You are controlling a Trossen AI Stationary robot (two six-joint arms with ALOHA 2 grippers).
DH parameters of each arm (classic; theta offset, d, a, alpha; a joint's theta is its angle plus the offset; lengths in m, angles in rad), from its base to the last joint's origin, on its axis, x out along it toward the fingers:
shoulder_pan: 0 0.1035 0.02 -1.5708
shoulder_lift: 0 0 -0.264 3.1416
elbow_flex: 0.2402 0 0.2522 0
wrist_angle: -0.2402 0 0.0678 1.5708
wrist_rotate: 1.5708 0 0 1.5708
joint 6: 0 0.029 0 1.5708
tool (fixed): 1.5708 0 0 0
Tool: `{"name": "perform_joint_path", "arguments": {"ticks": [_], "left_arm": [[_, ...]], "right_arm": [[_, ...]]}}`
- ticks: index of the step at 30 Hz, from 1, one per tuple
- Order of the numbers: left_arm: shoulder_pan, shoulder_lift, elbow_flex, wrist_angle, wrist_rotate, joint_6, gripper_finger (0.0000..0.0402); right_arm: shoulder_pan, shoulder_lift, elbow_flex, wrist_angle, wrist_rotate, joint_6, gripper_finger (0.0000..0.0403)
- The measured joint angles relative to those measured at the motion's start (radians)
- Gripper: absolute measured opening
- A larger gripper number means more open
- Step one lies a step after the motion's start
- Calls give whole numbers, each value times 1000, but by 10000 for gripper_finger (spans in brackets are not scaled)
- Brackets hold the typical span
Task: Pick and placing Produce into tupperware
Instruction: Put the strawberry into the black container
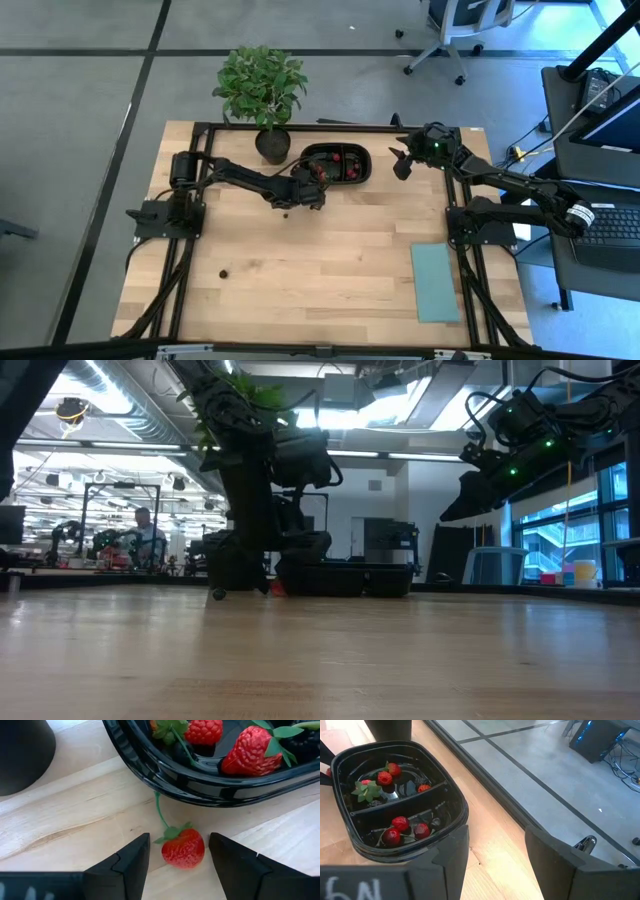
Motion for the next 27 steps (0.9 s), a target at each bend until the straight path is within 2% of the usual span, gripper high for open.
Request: {"name": "perform_joint_path", "arguments": {"ticks": [15,27], "left_arm": [[0,1,0,5,8,10,121],[1,-13,-2,-2,33,136,121]], "right_arm": [[0,0,0,0,0,0,196],[0,0,0,-2,0,0,196]]}}
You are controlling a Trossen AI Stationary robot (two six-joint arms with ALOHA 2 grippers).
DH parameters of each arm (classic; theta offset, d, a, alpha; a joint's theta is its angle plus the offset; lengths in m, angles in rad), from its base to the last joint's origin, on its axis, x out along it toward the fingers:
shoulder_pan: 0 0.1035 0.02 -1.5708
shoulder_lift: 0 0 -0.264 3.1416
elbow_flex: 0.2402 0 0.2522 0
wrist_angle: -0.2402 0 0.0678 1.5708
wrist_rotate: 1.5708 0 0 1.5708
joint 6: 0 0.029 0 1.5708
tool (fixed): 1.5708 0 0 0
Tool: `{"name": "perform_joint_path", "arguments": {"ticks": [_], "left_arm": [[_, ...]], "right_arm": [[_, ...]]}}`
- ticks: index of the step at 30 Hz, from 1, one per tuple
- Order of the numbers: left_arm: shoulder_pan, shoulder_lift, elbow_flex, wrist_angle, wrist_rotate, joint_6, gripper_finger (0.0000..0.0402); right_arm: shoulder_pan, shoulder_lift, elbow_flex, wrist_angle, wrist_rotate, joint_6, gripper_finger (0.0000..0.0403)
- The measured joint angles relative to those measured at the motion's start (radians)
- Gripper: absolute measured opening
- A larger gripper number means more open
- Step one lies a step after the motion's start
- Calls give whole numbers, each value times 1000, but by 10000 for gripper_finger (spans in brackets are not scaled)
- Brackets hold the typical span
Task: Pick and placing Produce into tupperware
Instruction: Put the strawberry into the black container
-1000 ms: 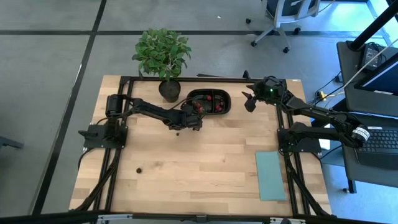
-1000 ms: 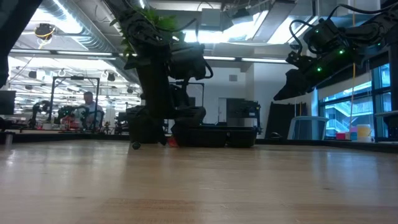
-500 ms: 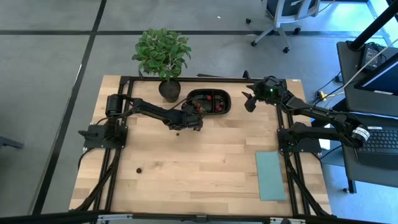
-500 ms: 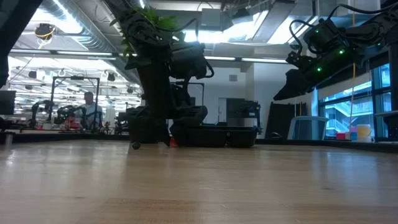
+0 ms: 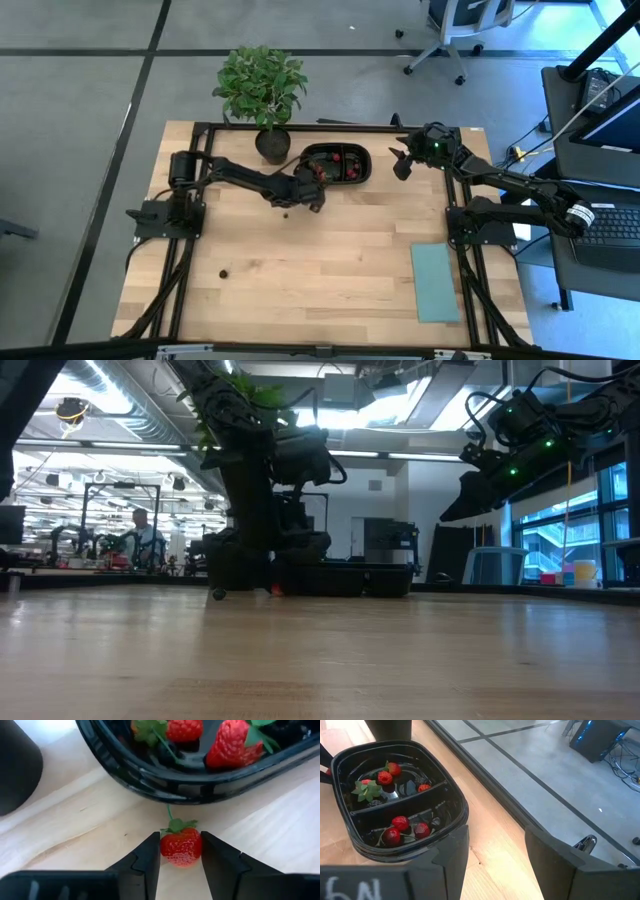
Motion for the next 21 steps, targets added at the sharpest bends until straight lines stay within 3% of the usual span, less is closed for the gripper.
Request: {"name": "perform_joint_path", "arguments": {"ticks": [5,17,21], "left_arm": [[-1,-43,-2,-26,137,71,118],[27,-168,0,-36,603,287,119],[58,-224,0,-16,675,339,121]], "right_arm": [[0,0,0,-3,0,0,196],[0,0,0,-3,0,0,196],[0,0,0,-3,0,4,196]]}}
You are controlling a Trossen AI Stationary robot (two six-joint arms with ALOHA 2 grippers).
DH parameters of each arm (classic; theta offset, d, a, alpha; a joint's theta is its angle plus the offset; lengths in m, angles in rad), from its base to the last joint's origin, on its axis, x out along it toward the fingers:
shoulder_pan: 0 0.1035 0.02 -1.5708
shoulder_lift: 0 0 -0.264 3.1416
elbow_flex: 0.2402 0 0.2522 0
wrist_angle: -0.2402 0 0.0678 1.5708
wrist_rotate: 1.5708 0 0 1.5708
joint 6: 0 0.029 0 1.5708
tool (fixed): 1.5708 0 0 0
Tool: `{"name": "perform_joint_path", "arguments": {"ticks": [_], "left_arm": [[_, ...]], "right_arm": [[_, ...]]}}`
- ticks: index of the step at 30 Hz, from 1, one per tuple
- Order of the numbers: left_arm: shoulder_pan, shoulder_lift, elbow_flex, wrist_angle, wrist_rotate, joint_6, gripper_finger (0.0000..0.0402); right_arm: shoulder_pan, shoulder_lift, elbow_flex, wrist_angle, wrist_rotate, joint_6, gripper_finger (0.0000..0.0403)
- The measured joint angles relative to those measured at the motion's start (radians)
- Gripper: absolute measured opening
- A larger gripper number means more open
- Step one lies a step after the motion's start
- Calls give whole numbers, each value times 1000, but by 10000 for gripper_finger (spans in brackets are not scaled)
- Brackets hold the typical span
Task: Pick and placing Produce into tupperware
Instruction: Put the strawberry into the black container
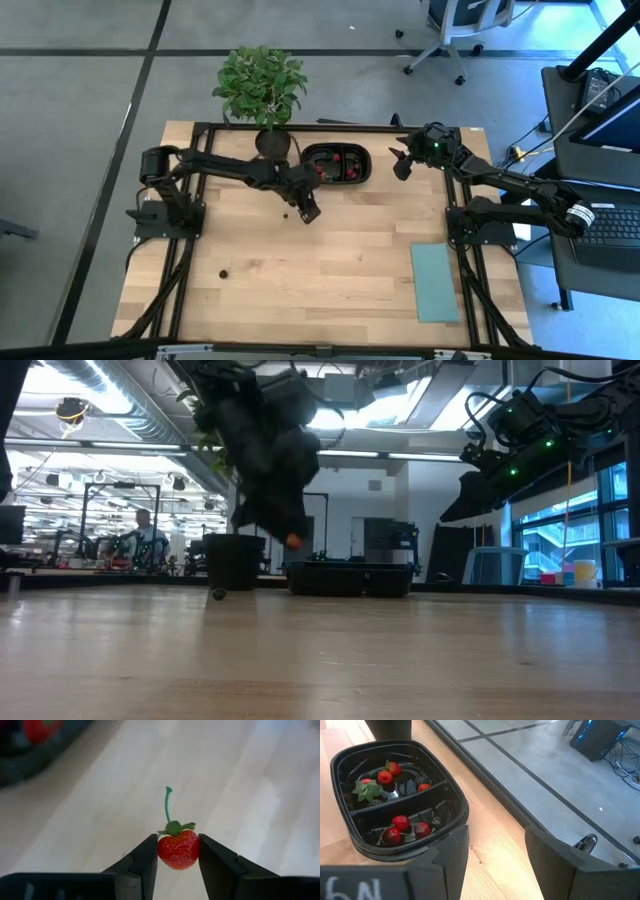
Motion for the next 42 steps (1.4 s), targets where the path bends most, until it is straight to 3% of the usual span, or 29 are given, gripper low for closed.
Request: {"name": "perform_joint_path", "arguments": {"ticks": [7,19,42], "left_arm": [[78,-80,1,77,-79,105,122],[162,-68,1,206,-199,364,123],[197,92,2,268,-237,396,123]], "right_arm": [[0,0,0,1,0,0,196],[0,0,0,1,0,0,196],[0,0,0,2,0,0,196]]}}
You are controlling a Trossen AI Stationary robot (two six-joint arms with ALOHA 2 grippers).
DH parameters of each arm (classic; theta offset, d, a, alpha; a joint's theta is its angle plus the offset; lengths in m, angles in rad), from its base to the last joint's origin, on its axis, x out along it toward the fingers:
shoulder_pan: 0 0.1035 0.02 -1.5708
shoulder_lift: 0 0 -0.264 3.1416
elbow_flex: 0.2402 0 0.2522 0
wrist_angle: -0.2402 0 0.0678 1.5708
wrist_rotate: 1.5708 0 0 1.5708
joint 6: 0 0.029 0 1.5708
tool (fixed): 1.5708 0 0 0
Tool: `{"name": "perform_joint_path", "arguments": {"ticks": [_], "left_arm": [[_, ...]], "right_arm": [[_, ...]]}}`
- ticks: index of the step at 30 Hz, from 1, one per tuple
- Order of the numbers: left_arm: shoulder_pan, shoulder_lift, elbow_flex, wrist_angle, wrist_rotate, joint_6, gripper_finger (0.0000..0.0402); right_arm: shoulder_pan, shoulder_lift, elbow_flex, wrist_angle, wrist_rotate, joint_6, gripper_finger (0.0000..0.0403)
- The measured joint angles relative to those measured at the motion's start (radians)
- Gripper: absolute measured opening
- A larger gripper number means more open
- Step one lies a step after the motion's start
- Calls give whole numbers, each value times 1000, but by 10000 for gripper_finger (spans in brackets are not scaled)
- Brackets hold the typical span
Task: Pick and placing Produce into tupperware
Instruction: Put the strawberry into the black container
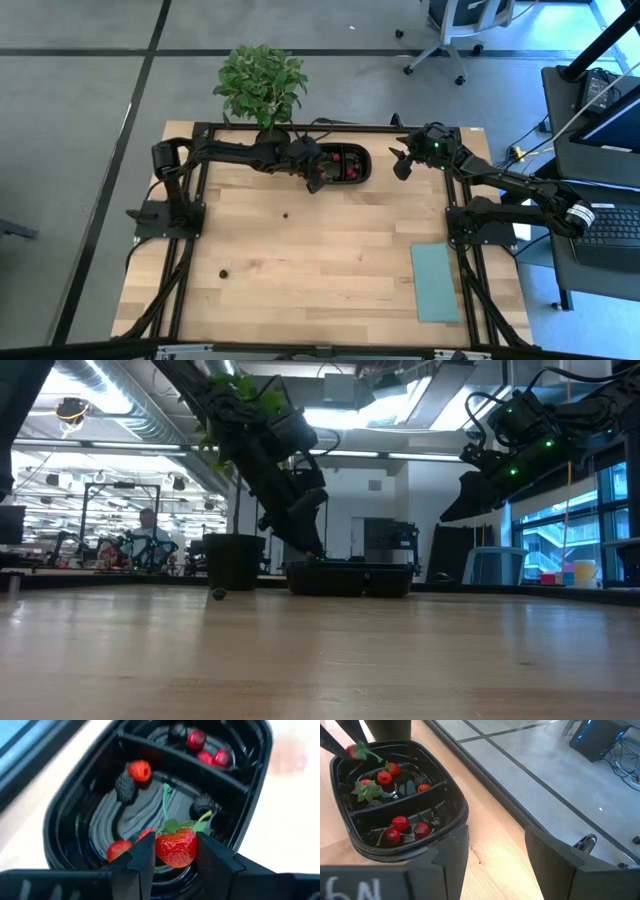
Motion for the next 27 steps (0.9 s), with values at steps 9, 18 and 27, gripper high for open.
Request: {"name": "perform_joint_path", "arguments": {"ticks": [9,18,27], "left_arm": [[-1,26,0,6,0,-2,123],[-1,26,0,18,0,-2,123],[-1,25,0,18,0,1,127]], "right_arm": [[0,0,0,0,0,0,196],[0,0,0,0,0,0,196],[0,0,0,-1,0,0,196]]}}
